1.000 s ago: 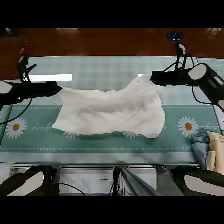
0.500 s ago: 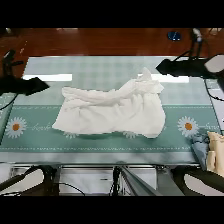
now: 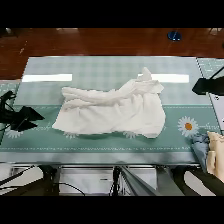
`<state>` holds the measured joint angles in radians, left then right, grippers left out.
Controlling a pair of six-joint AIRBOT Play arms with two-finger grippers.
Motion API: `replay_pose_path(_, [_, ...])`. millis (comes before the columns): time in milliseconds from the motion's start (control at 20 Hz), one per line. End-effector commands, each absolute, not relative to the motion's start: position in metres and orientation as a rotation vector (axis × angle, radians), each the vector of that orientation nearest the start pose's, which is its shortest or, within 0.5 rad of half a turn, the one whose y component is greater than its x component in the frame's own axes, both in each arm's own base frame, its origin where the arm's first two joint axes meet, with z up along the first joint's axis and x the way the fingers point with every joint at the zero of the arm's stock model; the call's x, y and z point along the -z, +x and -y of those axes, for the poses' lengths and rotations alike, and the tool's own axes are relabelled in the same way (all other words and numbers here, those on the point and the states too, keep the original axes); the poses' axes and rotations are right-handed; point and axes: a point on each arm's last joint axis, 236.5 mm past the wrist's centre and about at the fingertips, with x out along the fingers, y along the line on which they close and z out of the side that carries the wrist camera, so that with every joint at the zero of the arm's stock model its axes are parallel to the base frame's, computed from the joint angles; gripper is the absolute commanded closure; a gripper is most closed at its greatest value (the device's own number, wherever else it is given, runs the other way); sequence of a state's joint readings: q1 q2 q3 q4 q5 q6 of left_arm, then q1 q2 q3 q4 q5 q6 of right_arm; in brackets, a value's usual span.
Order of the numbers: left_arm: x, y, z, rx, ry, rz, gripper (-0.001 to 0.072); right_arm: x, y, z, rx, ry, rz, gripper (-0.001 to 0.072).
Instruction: Fold the shirts.
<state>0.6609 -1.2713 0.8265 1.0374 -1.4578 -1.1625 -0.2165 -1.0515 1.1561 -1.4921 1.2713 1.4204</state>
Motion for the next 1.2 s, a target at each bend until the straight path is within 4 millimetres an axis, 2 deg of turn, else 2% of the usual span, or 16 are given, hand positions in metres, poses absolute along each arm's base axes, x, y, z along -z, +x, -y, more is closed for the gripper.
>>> replay_pose_path(0, [0.065,0.231,-0.033,0.195,-0.844,-1.598,-0.0013,-0.057,0.316,0.075,0.09,0.061,-1.257,0.0118])
replay_pose_path(250, [0.094,0.242,-0.017,0.223,-0.796,-1.653,-0.0013,-0.035,0.304,0.07,0.078,0.073,-1.309,0.0118])
replay_pose_path(450, [0.116,0.266,0.0,0.22,-0.728,-1.625,-0.0012,-0.035,0.303,0.066,0.065,0.091,-1.314,0.0118])
replay_pose_path(550, [0.127,0.271,0.01,0.206,-0.709,-1.64,0.0,-0.035,0.302,0.06,0.048,0.113,-1.32,0.0119])
replay_pose_path(600, [0.132,0.272,0.016,0.206,-0.7,-1.652,0.0045,-0.035,0.301,0.057,0.04,0.123,-1.325,0.0119])
replay_pose_path(650, [0.136,0.271,0.02,0.203,-0.701,-1.668,0.0202,-0.034,0.3,0.056,0.037,0.126,-1.332,0.0119])
replay_pose_path(700, [0.138,0.269,0.024,0.21,-0.7,-1.684,0.0434,-0.034,0.298,0.055,0.035,0.128,-1.34,0.0119])
replay_pose_path(750, [0.139,0.266,0.027,0.224,-0.702,-1.703,0.0593,-0.034,0.296,0.055,0.033,0.129,-1.348,0.0119])
replay_pose_path(800, [0.138,0.263,0.028,0.244,-0.697,-1.713,0.0679,-0.033,0.293,0.055,0.033,0.127,-1.359,0.0119])
replay_pose_path(900, [0.134,0.259,0.027,0.266,-0.702,-1.722,0.0678,-0.032,0.289,0.058,0.043,0.113,-1.377,0.0119])
replay_pose_path(1000, [0.128,0.256,0.025,0.29,-0.715,-1.73,0.0678,-0.03,0.285,0.071,0.082,0.076,-1.392,0.012])
replay_pose_path(1100, [0.121,0.254,0.023,0.312,-0.72,-1.728,0.0678,-0.017,0.274,0.076,0.099,0.182,-1.412,0.012])
replay_pose_path(1150, [0.119,0.256,0.02,0.311,-0.722,-1.72,0.0678,-0.007,0.268,0.07,0.067,0.289,-1.419,0.012])
